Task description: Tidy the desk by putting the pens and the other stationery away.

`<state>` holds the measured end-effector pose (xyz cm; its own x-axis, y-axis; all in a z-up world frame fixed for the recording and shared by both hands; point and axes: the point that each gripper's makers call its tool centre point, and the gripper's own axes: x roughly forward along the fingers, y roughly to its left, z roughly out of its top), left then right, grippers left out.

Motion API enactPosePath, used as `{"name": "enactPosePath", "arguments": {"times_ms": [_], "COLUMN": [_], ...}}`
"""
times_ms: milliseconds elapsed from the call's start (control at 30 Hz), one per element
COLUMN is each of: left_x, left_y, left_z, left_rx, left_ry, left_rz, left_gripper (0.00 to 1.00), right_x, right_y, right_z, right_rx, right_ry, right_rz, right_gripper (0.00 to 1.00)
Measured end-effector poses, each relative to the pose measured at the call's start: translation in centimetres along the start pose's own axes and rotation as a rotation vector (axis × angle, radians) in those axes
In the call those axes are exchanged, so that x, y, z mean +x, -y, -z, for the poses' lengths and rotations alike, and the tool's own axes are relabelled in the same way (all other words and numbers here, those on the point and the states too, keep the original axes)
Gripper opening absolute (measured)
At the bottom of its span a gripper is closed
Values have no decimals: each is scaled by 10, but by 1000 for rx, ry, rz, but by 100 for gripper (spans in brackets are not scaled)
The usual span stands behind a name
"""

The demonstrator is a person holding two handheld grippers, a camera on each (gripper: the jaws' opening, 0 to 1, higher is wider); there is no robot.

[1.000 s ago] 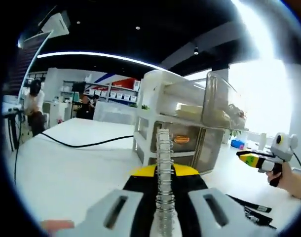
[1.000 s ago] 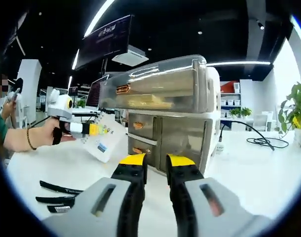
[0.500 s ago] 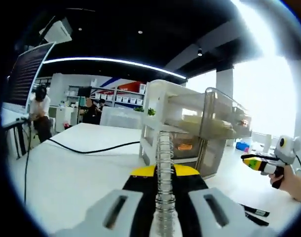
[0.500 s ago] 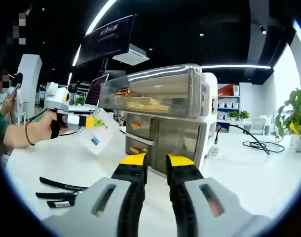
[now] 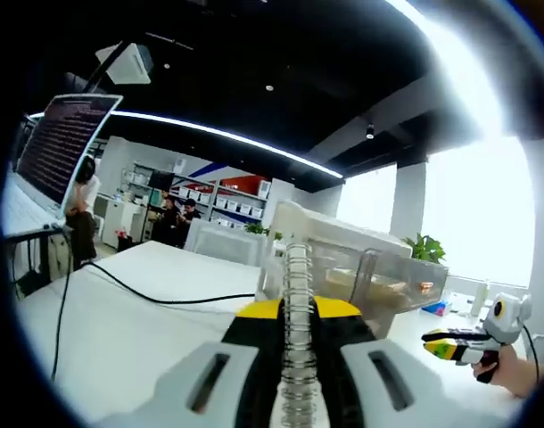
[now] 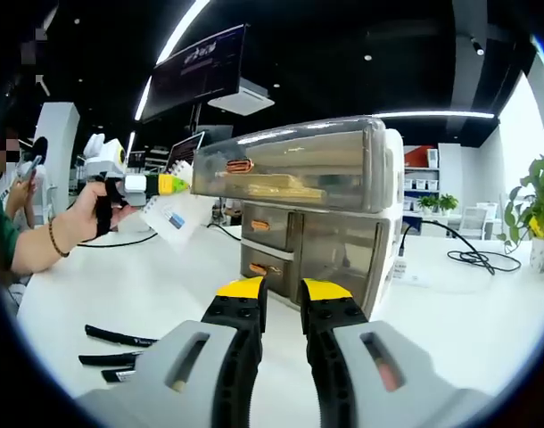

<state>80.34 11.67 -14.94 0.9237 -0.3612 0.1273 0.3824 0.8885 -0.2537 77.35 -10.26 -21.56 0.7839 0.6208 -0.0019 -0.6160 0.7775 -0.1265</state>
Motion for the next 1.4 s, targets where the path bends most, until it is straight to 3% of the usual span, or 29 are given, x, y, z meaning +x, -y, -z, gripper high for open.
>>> {"name": "enactPosePath", "arguments": {"times_ms": [133,267,433,600,700,767,867,1067,1200,1400], "left_x": [-5,-15,-20,-18,-13,-10,-6,6,21,51], "left_y": [-5,-8,-2,13,22,29,37,53,62,101], "left_z": [-20,-46,-69,-99,-112,-117,-119,-123,-131,-135], "left_rx": [41,138,95,125,120,116,112,138,77,134], "left_ry": [44,117,140,150,170,178,182,201,219,175], "left_rz": [-34,-92,-69,-24,-3,12,32,83,118,219], "left_gripper": [12,12,12,12,12,12,12,12,12,12], "right_x": [1,2,4,2,1,-1,0,-1,1,2], "right_y": [0,-1,3,-2,-2,-1,-6,-1,-2,-9], "right_z": [3,6,13,12,12,13,9,7,15,16], "right_rx": [-27,-49,-55,-32,-69,-75,12,-22,5,0], "right_ry": [-23,-47,-77,-75,-83,-92,-48,-47,-69,-78], "right_rz": [18,17,28,11,11,17,-26,-1,-12,-33], "right_gripper": [18,18,18,18,18,18,18,18,18,18]}}
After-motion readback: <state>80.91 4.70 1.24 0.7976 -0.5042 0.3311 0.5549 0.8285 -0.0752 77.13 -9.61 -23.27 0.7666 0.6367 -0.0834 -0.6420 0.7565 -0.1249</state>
